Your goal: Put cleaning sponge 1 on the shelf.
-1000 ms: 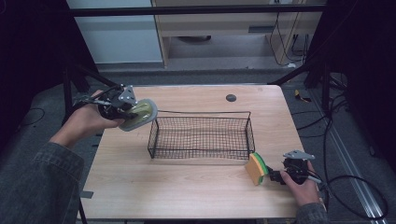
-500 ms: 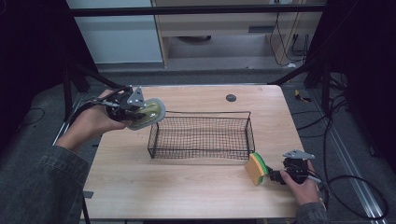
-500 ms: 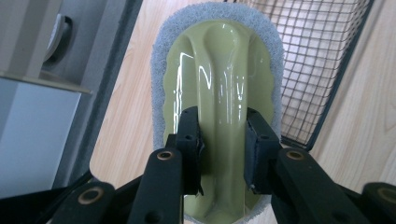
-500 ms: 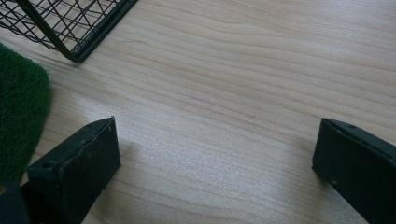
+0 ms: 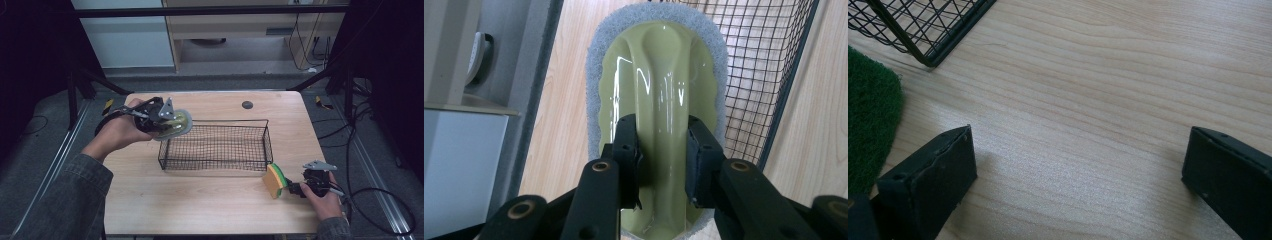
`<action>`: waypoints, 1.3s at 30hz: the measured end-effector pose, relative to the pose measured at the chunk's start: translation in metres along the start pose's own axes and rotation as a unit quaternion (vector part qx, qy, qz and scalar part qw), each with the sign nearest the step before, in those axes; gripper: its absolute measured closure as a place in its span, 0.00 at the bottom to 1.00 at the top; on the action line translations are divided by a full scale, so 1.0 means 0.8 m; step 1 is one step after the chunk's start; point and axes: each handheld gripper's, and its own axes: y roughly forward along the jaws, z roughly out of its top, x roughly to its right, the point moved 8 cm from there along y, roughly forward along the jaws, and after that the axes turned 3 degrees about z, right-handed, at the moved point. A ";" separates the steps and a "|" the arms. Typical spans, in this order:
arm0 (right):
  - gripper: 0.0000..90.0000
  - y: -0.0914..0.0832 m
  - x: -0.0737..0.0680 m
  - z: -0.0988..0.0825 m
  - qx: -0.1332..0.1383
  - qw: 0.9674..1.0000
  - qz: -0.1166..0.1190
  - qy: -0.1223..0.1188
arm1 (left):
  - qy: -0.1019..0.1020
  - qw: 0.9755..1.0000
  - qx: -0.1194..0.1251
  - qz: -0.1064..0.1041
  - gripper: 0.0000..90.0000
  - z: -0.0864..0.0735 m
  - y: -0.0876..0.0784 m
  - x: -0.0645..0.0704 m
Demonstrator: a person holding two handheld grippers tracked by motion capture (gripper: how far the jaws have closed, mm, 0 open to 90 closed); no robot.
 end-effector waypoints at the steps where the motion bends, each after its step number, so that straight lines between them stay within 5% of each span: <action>1: 0.01 0.000 0.000 0.000 0.000 1.000 0.000 0.000 | 0.003 1.000 -0.001 0.001 0.79 0.001 0.002 0.001; 11: 0.01 0.000 0.000 0.000 0.001 1.000 0.001 0.001 | 0.018 1.000 -0.003 0.013 0.79 0.006 0.023 0.013; 39: 0.01 0.000 0.000 0.000 0.000 1.000 0.000 0.000 | 0.031 1.000 -0.003 -0.003 0.79 0.014 0.052 0.033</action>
